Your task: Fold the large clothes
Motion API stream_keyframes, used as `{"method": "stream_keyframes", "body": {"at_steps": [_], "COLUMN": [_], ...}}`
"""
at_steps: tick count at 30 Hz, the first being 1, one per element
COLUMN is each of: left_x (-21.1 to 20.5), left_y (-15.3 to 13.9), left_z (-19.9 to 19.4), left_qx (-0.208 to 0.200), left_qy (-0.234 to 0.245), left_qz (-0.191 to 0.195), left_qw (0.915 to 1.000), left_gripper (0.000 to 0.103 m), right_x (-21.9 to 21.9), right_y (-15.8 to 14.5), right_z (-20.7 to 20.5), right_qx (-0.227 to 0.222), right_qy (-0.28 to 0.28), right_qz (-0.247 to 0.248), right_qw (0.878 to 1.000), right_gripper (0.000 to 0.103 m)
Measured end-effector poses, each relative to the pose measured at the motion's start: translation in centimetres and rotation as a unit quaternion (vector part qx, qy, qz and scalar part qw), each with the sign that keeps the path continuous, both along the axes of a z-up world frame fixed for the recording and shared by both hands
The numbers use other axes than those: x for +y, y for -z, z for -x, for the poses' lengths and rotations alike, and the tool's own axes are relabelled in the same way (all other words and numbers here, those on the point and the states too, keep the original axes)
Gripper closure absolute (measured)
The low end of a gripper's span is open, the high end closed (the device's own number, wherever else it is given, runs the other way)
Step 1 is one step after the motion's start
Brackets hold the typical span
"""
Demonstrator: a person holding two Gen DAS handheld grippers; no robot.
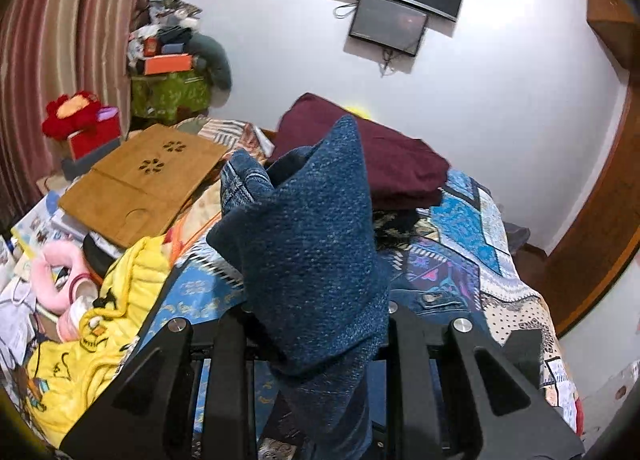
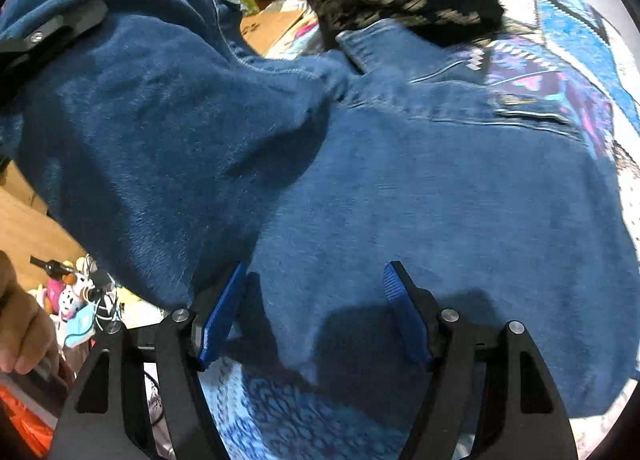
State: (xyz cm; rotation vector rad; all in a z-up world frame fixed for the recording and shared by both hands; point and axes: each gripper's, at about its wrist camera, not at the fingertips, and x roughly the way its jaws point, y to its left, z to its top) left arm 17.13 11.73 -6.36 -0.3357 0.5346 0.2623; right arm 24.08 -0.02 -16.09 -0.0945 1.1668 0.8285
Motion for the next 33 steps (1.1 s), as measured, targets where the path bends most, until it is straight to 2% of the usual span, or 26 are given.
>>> {"method": "stream_keyframes", "body": {"at_steps": [6, 11, 14, 18, 22, 25, 27, 29, 31, 33], "left_x": [-5.1, -11.0, -14.6, -18.7, -22.3, -23.1, -23.1, -22.9, -22.6, -22.5], "left_y": [-0.8, 0.1, 1.8, 5.1, 7.7, 8.5, 8.8, 8.7, 8.5, 7.7], "left_z": [-2.0, -5.1, -7.1, -8.8, -8.1, -7.3, -6.6, -6.3, -5.6, -4.9], "left_qx": [-0.009, 0.003, 0.034, 0.092, 0.138, 0.157, 0.161, 0.168, 0.176, 0.171], "left_qy": [0.058, 0.133, 0.186, 0.25, 0.296, 0.305, 0.311, 0.32, 0.34, 0.353], "left_qz": [-0.019, -0.016, 0.008, 0.029, -0.024, -0.063, -0.077, -0.081, -0.056, -0.038], "left_qw": [0.9981, 0.991, 0.982, 0.9635, 0.9448, 0.9373, 0.9333, 0.9289, 0.9221, 0.9192], "left_gripper": [0.081, 0.081, 0.081, 0.081, 0.081, 0.08, 0.077, 0.064, 0.051, 0.048], "right_x": [-7.6, -14.4, -17.7, -21.1, -22.4, -22.4, -22.5, -22.4, -22.4, -22.1], "right_y": [-2.0, -3.6, -4.6, -5.2, -4.9, -5.1, -5.4, -6.1, -6.6, -7.3], "right_z": [-1.6, -2.4, -2.4, -1.6, -1.0, -0.3, 0.2, 0.6, 1.0, 1.1], "right_qx": [-0.023, -0.069, -0.089, -0.097, -0.093, -0.097, -0.103, -0.113, -0.123, -0.134], "right_qy": [0.086, 0.166, 0.195, 0.226, 0.236, 0.231, 0.224, 0.217, 0.214, 0.214], "right_qz": [-0.019, 0.017, 0.032, 0.041, 0.052, 0.057, 0.056, 0.051, 0.044, 0.037], "right_qw": [0.996, 0.984, 0.976, 0.969, 0.966, 0.967, 0.968, 0.968, 0.968, 0.967], "right_gripper": [0.035, 0.035, 0.035, 0.035, 0.035, 0.035, 0.035, 0.035, 0.035, 0.035]}}
